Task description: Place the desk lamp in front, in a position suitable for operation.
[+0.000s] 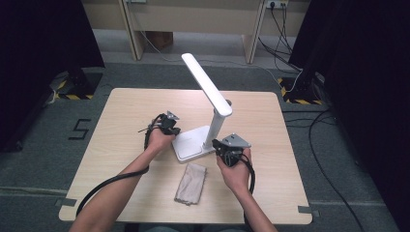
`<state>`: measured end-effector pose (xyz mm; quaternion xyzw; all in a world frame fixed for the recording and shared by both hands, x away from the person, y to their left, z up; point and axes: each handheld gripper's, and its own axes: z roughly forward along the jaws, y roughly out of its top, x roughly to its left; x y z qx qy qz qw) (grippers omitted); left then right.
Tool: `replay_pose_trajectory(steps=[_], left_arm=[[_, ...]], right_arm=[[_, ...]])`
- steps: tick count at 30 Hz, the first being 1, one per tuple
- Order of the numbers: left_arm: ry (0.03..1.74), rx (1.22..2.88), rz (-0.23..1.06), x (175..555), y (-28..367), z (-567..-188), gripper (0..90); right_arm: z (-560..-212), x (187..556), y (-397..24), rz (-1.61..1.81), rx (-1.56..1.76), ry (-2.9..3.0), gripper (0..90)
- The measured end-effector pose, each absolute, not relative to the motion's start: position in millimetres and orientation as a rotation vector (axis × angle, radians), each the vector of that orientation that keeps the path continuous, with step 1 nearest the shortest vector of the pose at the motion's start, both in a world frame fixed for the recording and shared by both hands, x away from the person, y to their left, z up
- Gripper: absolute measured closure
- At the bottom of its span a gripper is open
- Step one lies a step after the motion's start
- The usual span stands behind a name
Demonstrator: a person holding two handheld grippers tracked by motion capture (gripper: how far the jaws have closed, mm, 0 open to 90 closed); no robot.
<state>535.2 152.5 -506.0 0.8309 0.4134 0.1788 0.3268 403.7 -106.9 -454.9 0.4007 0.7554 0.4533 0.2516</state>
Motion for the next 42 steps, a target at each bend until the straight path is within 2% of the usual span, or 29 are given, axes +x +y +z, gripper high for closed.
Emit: replay_pose_trajectory(steps=[6,20,42], left_arm=[[1.061,2.199,0.444,532.2,153.3,-504.6,89.6],[1.001,2.227,0.387,494.7,157.1,-503.8,89.5],[0.853,2.313,0.343,439.1,134.2,-501.3,89.3]], right_arm=[[-454.0,406.3,-109.3,1.229,1.116,2.03,90.0],[-460.5,421.1,-120.0,1.188,1.201,1.98,84.2],[-476.9,436.7,-125.1,1.118,1.245,2.027,82.1]])
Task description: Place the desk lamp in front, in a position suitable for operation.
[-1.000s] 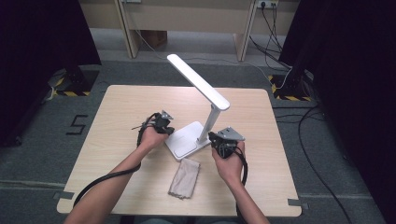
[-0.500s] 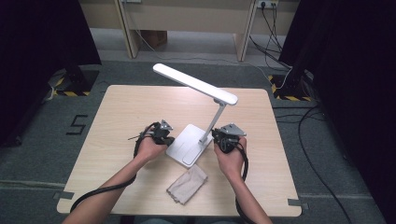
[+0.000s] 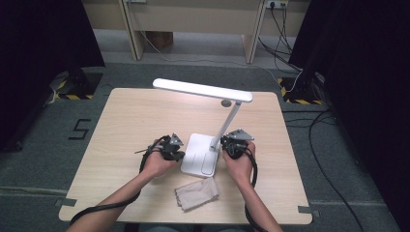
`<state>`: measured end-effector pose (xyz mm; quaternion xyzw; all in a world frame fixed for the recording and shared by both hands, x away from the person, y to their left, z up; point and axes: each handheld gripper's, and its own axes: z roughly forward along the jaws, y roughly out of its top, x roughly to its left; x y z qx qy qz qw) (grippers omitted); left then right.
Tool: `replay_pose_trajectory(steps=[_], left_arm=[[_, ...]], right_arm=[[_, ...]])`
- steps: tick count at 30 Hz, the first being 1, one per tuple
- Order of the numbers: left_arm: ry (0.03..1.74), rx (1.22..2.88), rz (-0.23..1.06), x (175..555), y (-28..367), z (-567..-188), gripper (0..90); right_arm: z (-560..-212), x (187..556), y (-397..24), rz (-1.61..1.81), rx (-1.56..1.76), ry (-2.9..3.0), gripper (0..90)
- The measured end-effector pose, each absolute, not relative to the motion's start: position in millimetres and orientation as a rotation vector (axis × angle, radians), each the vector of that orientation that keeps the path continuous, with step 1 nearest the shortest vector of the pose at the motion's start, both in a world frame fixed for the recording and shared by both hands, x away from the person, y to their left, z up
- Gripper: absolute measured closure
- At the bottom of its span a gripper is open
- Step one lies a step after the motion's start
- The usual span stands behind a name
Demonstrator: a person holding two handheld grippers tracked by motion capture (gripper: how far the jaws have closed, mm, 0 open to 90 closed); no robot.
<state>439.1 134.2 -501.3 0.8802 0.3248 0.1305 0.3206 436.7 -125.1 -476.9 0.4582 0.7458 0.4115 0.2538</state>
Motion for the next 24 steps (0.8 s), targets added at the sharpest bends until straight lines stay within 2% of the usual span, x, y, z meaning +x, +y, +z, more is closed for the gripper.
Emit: replay_pose_trajectory(steps=[11,24], left_arm=[[0.809,2.321,0.331,422.8,123.4,-501.4,87.2],[0.804,2.317,0.334,418.7,122.3,-501.9,86.4]], right_arm=[[-495.8,420.9,-131.9,0.958,1.312,2.188,86.7],[-509.3,421.6,-131.4,0.953,1.366,2.208,88.0]])
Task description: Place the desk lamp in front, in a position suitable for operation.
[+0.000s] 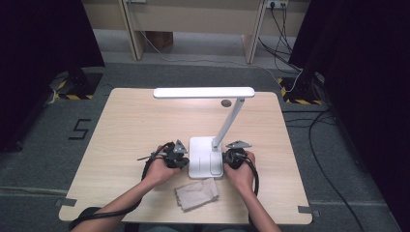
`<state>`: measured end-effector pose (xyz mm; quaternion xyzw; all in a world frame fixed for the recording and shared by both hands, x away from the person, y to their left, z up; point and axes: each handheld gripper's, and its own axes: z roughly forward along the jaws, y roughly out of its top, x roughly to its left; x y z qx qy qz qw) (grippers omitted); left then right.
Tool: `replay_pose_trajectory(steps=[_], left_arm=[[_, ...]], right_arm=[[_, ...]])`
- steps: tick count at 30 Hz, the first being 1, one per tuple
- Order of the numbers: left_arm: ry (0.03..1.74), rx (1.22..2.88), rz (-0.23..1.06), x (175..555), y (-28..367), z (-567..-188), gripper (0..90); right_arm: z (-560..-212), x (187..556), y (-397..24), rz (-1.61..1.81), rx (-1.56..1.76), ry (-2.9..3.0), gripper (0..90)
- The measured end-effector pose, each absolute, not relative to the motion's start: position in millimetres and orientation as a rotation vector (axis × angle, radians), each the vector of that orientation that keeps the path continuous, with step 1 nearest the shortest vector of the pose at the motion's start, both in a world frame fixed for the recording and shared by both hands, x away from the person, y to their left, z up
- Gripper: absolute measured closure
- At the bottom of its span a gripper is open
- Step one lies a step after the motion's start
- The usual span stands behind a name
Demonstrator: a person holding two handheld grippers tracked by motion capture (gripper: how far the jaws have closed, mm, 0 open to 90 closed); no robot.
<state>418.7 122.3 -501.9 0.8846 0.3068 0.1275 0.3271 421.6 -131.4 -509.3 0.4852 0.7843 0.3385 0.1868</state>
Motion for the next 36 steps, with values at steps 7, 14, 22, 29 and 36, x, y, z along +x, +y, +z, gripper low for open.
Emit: replay_pose_trajectory(steps=[7,14,22,29,36], left_arm=[[0.821,2.307,0.33,415.3,128.8,-502.3,85.2],[0.839,2.289,0.329,414.3,135.2,-503.2,84.3],[0.818,2.192,0.396,398.8,145.6,-486.7,66.5],[0.693,2.192,0.267,355.1,145.1,-477.8,51.9],[0.602,2.225,0.186,327.3,131.0,-489.9,44.4]], right_arm=[[-510.3,420.3,-126.3,0.96,1.346,2.206,89.3],[-510.0,417.2,-121.5,0.964,1.341,2.22,87.2],[-499.9,412.7,-132.2,0.985,1.341,2.175,72.7],[-494.1,398.2,-147.4,0.987,1.33,2.168,69.1],[-496.1,388.5,-153.1,0.989,1.338,2.172,68.3]])
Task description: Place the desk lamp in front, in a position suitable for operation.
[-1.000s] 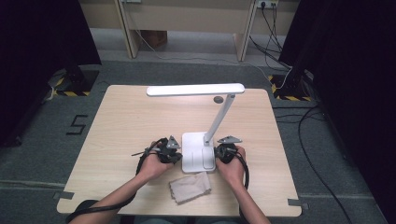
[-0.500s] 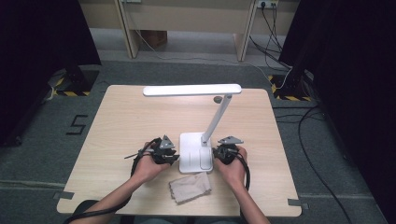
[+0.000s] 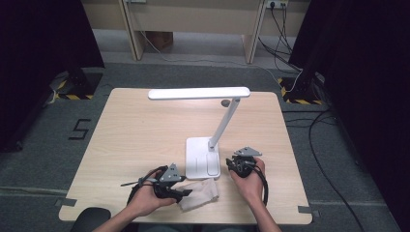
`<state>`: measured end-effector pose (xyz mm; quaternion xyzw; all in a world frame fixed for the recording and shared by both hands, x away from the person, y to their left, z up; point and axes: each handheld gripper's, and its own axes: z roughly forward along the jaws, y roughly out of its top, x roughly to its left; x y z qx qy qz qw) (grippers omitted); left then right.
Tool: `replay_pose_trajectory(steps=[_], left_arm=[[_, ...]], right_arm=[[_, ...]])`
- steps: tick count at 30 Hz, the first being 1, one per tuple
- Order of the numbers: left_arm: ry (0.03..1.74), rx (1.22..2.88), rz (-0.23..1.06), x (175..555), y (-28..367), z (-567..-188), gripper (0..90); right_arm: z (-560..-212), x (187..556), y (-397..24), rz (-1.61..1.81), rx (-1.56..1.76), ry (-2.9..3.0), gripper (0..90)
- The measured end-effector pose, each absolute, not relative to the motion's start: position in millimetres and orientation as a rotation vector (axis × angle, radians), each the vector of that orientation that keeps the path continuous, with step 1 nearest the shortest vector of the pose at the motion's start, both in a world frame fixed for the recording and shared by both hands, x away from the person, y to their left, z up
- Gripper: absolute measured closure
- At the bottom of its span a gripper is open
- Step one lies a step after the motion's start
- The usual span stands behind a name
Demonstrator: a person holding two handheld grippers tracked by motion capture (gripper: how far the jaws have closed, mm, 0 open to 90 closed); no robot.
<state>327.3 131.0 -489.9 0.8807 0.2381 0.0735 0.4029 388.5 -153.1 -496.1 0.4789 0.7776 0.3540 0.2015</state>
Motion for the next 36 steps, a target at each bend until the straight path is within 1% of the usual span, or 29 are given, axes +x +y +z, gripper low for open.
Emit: replay_pose_trajectory(steps=[3,8,12,14,18,19,20,21,22,23,24,25,26,28,36], left_arm=[[0.58,2.263,0.181,326.7,125.0,-499.1,43.8],[0.596,2.265,0.175,327.6,123.2,-505.9,44.0],[0.605,2.261,0.166,327.8,123.5,-508.5,46.6],[0.63,2.241,0.147,329.2,125.7,-509.4,49.4],[0.628,2.23,0.157,327.0,125.9,-510.5,54.5],[0.627,2.229,0.16,326.6,126.4,-510.7,60.8],[0.635,2.221,0.155,326.0,126.4,-511.0,60.8],[0.639,2.211,0.149,325.3,126.7,-511.7,65.9],[0.641,2.205,0.14,325.0,127.1,-512.0,65.9],[0.641,2.205,0.137,324.9,127.7,-512.2,67.8],[0.65,2.196,0.126,324.6,128.0,-512.6,70.7],[0.656,2.188,0.105,324.6,128.6,-512.9,76.5],[0.664,2.181,0.1,324.4,128.7,-513.2,76.5],[0.673,2.18,0.097,324.2,129.4,-513.1,79.3],[0.694,2.187,0.087,323.6,132.3,-510.7,81.0]], right_arm=[[-495.7,384.6,-154.0,0.993,1.343,2.178,67.3],[-497.1,379.9,-153.2,1.013,1.328,2.192,66.0],[-498.5,375.7,-153.9,1.029,1.33,2.189,65.6],[-498.1,375.6,-154.5,1.049,1.35,2.19,65.1],[-495.7,377.7,-153.4,1.071,1.35,2.192,64.5],[-494.5,378.9,-151.4,1.083,1.349,2.193,64.2],[-494.5,378.9,-151.4,1.083,1.349,2.193,64.2],[-493.8,380.1,-150.0,1.094,1.346,2.198,63.8],[-493.8,380.1,-150.0,1.094,1.346,2.198,63.8],[-493.7,380.6,-149.6,1.1,1.343,2.199,63.5],[-493.9,380.8,-149.2,1.101,1.344,2.201,63.4],[-495.8,380.6,-149.1,1.097,1.342,2.209,64.3],[-495.8,380.6,-149.1,1.097,1.342,2.209,64.3],[-500.5,379.8,-149.9,1.048,1.335,2.238,67.4],[-509.5,376.5,-143.1,1.013,1.307,2.285,71.9]])
